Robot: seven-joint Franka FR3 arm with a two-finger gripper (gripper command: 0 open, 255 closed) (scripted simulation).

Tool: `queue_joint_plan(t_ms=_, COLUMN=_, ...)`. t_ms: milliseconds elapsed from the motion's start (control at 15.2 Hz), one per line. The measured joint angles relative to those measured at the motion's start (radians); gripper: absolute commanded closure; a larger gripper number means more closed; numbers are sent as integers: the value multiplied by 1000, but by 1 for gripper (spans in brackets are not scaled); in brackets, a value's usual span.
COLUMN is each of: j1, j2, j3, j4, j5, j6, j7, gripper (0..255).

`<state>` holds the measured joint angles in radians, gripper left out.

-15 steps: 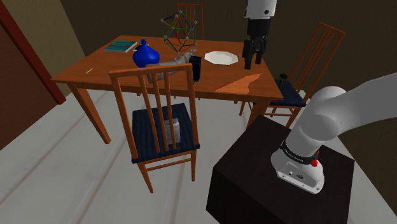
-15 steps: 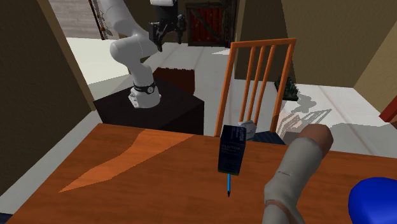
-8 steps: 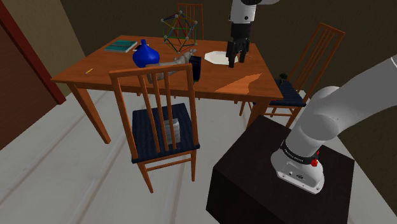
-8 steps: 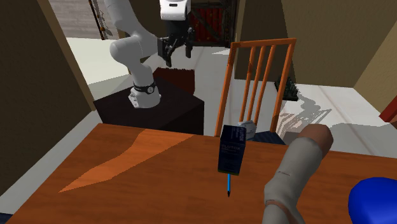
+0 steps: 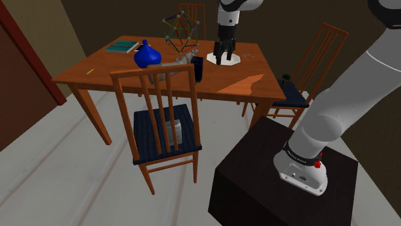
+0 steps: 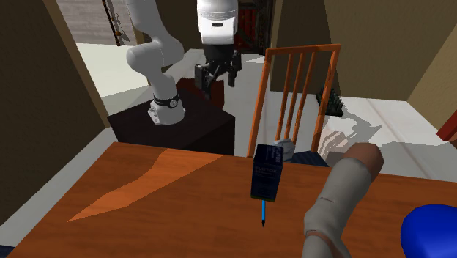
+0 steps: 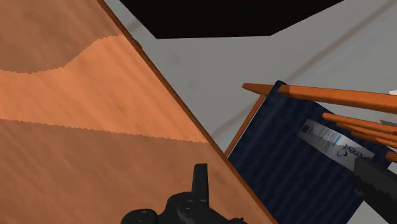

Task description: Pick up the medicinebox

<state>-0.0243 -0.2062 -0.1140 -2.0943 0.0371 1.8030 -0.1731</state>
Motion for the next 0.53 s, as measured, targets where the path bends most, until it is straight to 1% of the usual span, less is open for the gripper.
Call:
queue_joint_plan(t_ms=198, j1=-5, j2=93, j3=-12, j4=76, j5=7, j6=34, j7=-28, gripper=0)
queue_joint_plan(t_ms=528, j1=-13, j2=271, j3=-24, j4=257, j5=29, j6=58, j7=-67, gripper=0)
